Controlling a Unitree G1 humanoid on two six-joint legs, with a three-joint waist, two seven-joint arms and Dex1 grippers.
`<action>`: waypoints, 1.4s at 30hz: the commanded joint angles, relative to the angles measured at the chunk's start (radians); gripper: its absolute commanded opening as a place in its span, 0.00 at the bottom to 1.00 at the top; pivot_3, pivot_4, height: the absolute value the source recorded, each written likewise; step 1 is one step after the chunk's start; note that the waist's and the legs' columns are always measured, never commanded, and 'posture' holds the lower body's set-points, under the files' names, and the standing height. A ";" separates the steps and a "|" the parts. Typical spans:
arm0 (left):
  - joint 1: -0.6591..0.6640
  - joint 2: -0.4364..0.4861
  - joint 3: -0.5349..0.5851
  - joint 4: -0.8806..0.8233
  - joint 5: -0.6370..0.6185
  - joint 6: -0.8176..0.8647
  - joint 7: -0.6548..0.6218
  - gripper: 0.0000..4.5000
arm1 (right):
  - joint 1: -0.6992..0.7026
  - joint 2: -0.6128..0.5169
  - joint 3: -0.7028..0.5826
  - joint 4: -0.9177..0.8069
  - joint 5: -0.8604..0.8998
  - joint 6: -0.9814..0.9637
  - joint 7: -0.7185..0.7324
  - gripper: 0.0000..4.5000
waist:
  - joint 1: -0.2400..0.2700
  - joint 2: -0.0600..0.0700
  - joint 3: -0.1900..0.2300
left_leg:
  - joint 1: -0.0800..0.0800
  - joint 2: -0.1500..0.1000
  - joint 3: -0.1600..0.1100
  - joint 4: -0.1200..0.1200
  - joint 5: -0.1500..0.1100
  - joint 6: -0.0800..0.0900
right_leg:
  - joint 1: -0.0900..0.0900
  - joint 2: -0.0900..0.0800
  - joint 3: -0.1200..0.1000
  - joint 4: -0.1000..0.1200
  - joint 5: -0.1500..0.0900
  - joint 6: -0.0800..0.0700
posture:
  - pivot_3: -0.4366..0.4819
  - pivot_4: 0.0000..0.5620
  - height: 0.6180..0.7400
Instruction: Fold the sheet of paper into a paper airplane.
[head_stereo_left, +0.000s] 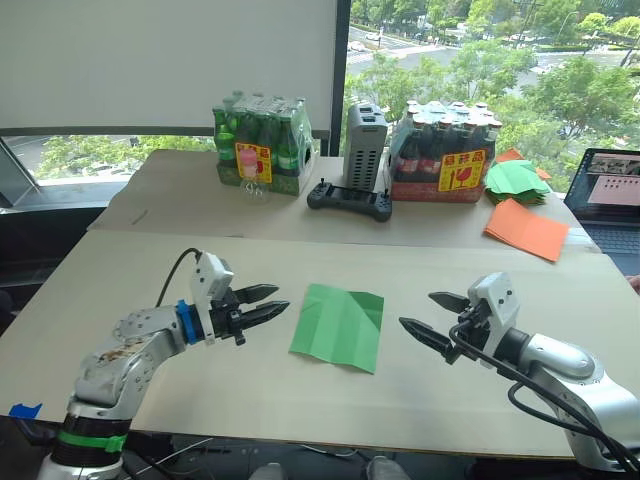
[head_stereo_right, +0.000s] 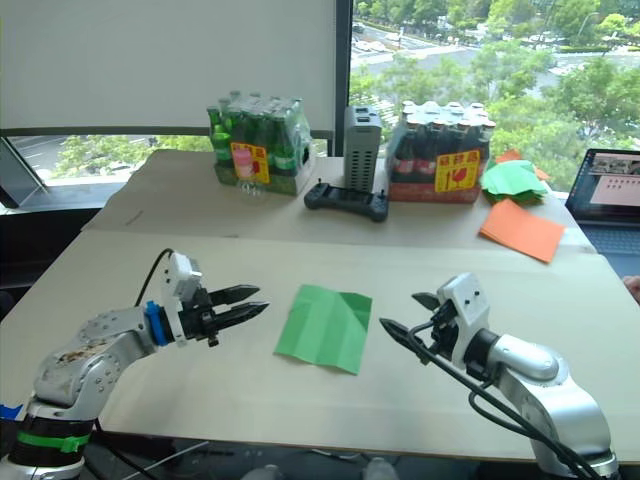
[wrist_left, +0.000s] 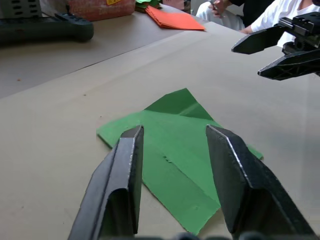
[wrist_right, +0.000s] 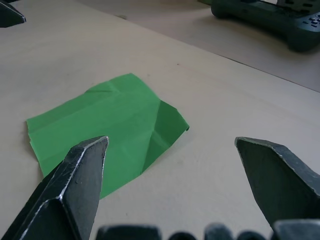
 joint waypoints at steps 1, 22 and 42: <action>-0.082 -0.032 -0.113 0.107 0.113 -0.094 -0.035 0.13 | 0.001 0.003 -0.002 -0.041 0.005 -0.015 -0.013 1.00 | 0.000 0.000 0.000 | 0.000 0.000 0.000 0.000 0.000 0.000 | 0.000 0.000 0.000 0.000 0.000 0.000 | 0.48 0.27 1.00; -0.150 -0.075 -0.342 0.371 0.446 -0.220 -0.050 0.00 | 0.031 -0.063 0.129 -0.045 -0.132 -0.016 -0.045 0.66 | -0.006 0.000 0.000 | 0.002 0.001 0.000 0.000 0.000 0.000 | 0.001 0.001 0.000 0.001 0.000 0.000 | 0.48 0.27 1.00; -0.137 -0.097 -0.352 0.359 0.463 -0.212 -0.052 0.00 | -0.133 0.125 0.333 0.128 -0.273 -0.073 -0.088 0.01 | -0.004 0.000 -0.001 | 0.004 0.000 0.000 0.000 0.000 0.000 | 0.002 0.001 0.000 0.002 0.000 0.000 | 0.48 0.27 1.00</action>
